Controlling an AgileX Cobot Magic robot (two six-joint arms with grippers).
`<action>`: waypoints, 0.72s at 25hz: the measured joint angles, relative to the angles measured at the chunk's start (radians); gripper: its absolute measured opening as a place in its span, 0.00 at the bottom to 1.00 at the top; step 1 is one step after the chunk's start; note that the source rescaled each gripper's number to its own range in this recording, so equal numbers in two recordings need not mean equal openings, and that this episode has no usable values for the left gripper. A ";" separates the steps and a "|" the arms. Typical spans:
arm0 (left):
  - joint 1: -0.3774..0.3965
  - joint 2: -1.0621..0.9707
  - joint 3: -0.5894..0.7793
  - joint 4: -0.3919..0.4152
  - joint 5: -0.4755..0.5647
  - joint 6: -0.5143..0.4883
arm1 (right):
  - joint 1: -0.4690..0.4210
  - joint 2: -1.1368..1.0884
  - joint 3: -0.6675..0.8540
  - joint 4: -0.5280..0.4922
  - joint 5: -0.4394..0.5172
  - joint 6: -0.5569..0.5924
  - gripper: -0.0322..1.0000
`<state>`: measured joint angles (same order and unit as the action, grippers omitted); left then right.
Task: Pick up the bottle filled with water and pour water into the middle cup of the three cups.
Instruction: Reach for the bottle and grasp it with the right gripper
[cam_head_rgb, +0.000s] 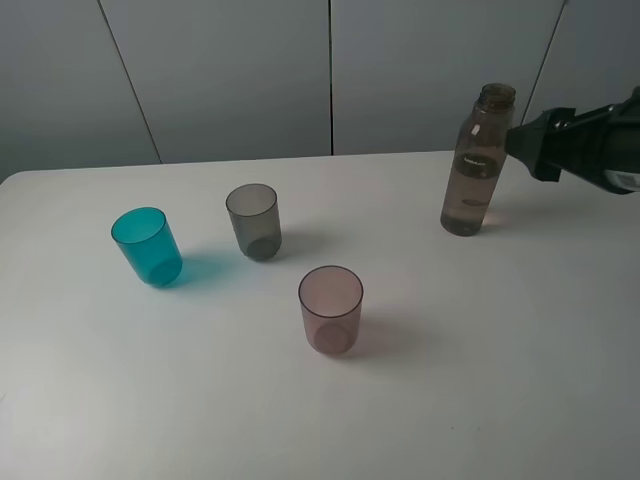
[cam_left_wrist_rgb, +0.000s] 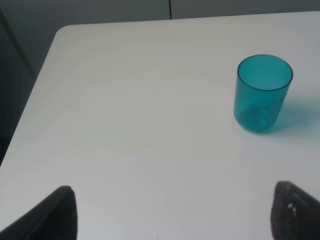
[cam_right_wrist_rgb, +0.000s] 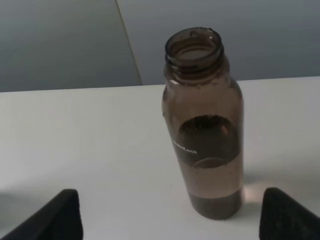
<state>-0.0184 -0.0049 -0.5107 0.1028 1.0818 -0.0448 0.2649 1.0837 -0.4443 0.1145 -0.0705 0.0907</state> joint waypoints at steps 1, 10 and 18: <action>0.000 0.000 0.000 0.000 0.000 0.000 | 0.014 0.019 0.004 0.000 -0.012 0.000 0.30; 0.000 0.000 0.000 0.000 0.000 0.000 | 0.042 0.238 0.011 0.008 -0.133 0.002 0.30; 0.000 0.000 0.000 0.000 0.000 0.000 | 0.057 0.412 0.013 0.038 -0.381 -0.004 0.30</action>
<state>-0.0184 -0.0049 -0.5107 0.1028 1.0818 -0.0448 0.3217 1.4953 -0.4316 0.1525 -0.4517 0.0865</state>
